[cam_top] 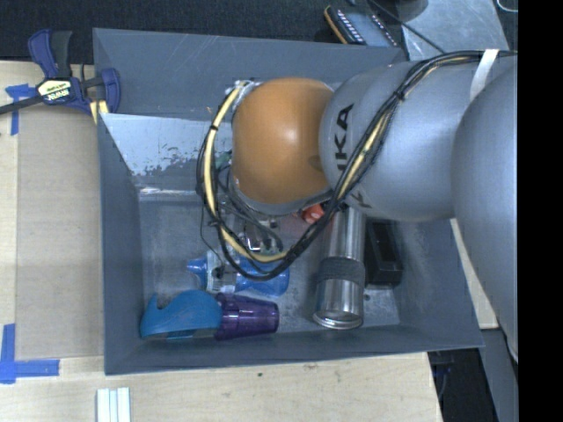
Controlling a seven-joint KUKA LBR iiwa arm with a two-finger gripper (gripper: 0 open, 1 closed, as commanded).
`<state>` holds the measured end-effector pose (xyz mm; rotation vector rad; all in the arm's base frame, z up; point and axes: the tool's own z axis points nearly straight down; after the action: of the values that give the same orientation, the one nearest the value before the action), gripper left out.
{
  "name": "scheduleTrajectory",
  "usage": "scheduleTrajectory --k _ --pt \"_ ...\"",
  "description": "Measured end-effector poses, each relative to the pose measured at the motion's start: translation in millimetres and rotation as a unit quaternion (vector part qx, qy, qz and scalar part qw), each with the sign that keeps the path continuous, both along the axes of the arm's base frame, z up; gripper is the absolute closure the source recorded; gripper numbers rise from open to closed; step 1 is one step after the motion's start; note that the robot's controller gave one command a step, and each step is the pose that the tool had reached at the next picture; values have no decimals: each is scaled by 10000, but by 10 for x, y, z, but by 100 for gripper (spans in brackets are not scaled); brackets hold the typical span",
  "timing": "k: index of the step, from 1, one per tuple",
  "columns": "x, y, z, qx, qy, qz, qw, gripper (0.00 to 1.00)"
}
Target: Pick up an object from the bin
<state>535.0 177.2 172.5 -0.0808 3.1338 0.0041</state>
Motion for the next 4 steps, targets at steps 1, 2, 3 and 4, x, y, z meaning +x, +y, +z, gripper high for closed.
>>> scheduleTrajectory --k 1,2,3,4 --pt "-9 -273 -542 -13 28 1984 9801 0" --pt "404 -344 -869 -8 -16 1898 9818 100" --pt "404 -346 -869 -8 -14 1896 9819 100" --pt "430 -326 110 -5 -51 1913 9815 100"
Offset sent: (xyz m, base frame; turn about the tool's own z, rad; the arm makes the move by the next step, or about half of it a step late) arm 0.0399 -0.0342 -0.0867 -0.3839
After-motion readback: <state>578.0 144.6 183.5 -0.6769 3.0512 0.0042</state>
